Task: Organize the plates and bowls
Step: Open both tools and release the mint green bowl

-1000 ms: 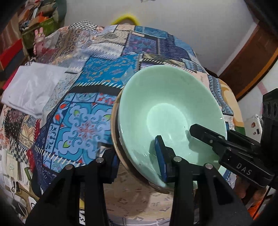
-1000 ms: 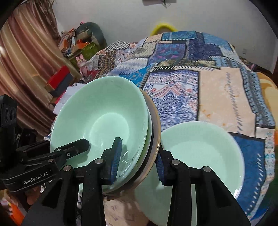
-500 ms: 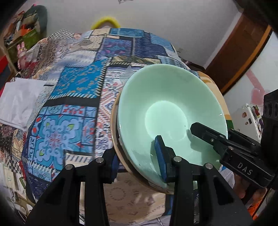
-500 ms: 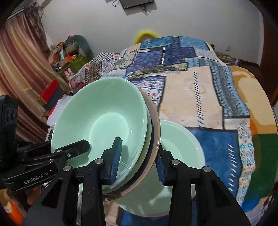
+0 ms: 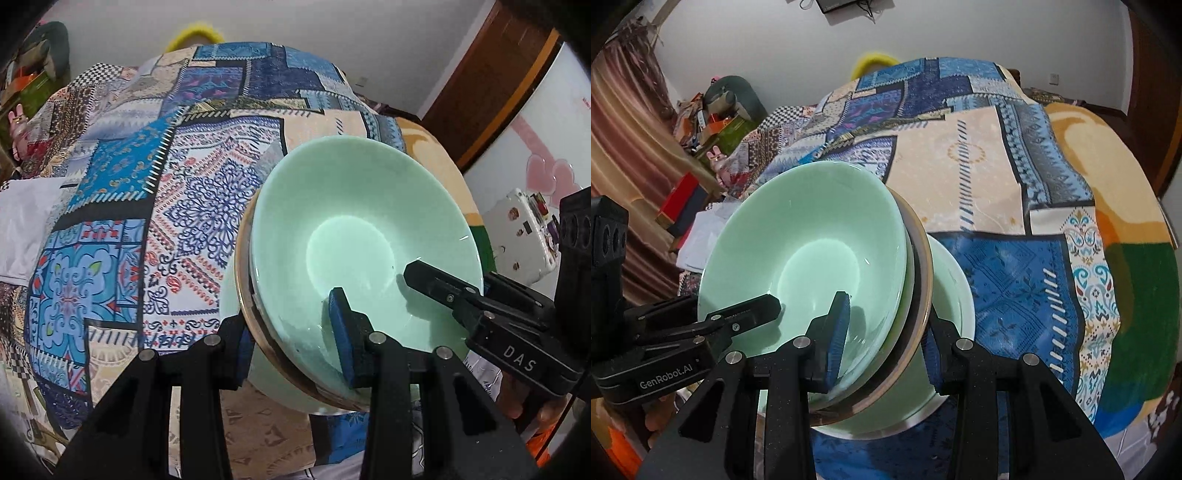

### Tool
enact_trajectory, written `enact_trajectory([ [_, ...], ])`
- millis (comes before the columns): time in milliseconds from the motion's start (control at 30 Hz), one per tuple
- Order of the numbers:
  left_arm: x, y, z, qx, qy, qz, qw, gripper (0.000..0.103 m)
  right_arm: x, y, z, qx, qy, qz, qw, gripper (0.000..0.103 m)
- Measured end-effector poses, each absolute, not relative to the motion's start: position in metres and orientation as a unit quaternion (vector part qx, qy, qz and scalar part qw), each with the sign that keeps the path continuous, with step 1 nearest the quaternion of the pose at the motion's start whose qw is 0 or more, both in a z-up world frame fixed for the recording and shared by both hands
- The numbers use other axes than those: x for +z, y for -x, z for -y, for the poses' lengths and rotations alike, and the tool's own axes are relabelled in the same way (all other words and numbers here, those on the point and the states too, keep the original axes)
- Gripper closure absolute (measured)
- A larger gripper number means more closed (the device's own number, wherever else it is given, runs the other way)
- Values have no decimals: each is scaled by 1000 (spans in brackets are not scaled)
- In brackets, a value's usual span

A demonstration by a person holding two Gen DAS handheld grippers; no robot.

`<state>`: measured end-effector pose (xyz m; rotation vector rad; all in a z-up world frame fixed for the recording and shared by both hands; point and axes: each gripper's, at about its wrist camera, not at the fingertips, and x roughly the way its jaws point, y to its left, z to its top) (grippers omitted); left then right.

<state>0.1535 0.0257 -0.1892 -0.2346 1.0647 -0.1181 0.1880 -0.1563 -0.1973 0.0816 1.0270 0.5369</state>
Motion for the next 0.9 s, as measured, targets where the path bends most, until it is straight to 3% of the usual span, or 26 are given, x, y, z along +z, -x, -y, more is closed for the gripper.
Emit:
enact_trajectory([
  [400, -219, -160, -24, -55, 113, -530, 838, 65, -213, -187, 153, 255, -39, -495, 830, 69],
  [600, -220, -160, -27, -63, 119, -528, 839, 64, -205, -182, 152, 248, -16, -480, 841, 65],
  [733, -211, -156, -28, -48, 103, -512, 851, 64, -191, -177, 157, 247, -9, -464, 851, 54],
  [900, -188, -144, -35, -42, 103, -487, 867, 57, -159, -166, 168, 248, -15, -427, 870, 53],
])
